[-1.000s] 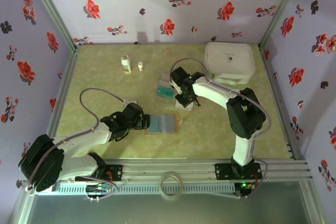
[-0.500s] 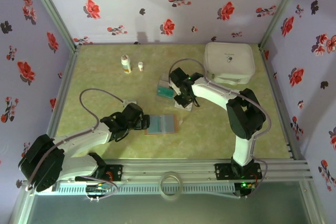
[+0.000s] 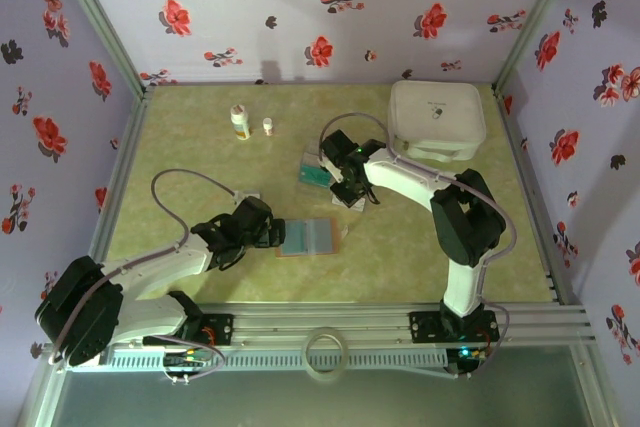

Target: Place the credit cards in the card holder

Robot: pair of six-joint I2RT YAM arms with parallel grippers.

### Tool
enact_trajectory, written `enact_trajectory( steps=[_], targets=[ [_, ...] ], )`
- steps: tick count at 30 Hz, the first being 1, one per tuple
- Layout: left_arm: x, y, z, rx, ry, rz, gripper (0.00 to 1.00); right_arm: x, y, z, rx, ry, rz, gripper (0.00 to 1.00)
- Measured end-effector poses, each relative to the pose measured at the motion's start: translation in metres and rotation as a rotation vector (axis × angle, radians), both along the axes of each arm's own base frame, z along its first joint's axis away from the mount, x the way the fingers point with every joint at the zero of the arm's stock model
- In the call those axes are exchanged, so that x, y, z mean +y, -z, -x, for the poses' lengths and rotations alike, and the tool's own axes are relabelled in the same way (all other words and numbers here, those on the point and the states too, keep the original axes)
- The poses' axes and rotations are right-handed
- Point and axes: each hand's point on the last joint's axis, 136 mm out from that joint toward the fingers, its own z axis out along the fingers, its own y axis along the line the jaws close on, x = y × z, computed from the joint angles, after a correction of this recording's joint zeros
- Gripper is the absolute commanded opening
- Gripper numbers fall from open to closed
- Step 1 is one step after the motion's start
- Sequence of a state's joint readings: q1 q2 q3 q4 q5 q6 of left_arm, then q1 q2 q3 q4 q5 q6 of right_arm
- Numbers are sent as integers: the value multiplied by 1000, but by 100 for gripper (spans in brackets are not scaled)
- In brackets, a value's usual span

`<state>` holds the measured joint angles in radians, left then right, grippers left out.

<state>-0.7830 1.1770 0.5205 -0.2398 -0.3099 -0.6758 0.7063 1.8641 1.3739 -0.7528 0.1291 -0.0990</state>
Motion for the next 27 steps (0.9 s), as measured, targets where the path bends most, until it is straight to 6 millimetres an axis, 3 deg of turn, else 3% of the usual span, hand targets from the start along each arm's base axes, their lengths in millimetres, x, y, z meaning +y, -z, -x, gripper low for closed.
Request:
enact_trajectory(
  steps=[6,17,27],
  targets=[
    [1,0,0,0,-3,0,100,1,-2,1,3,-33,6,0],
    [1,0,0,-1,-3,1,100,6,-9,9,33,-117,4,0],
    [1,-2,-1,-6,-5,6,100,10,-54,11,-30,-138,-50,0]
  ],
)
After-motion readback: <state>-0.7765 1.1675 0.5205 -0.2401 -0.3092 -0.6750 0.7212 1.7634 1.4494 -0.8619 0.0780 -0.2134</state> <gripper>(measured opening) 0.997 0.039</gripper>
